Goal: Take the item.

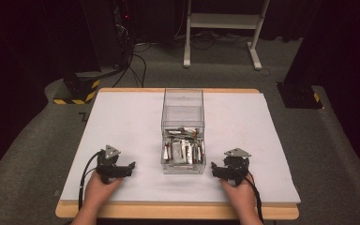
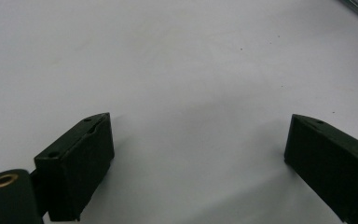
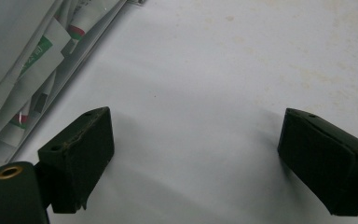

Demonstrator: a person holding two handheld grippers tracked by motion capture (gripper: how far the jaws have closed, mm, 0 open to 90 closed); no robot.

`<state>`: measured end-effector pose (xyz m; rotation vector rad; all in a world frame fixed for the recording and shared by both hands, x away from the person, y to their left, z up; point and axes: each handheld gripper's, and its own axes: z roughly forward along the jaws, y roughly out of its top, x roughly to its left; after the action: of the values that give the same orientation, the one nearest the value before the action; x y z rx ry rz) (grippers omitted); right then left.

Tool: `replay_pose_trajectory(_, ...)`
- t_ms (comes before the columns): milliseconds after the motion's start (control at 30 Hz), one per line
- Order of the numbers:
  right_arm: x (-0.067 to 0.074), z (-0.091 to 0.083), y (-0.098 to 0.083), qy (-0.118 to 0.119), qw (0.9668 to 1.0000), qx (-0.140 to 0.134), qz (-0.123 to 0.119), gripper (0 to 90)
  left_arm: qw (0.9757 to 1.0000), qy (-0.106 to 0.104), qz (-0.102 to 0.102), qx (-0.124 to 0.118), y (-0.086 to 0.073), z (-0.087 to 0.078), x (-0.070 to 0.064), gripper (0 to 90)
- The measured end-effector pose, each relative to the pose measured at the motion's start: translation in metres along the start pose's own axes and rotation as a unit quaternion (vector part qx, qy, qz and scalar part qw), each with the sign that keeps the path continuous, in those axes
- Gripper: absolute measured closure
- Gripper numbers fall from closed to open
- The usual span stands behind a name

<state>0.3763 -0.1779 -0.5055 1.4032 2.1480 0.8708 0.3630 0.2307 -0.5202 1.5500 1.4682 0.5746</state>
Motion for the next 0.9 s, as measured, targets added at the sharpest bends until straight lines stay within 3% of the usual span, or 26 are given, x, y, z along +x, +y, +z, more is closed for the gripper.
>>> replay_pose_trajectory(900,0.0004,0.0010,0.0013,-0.001,1.0000,0.003,-0.002,9.7,0.9999,0.001,0.011,0.006,0.0005,-0.0007,0.0017,8.3)
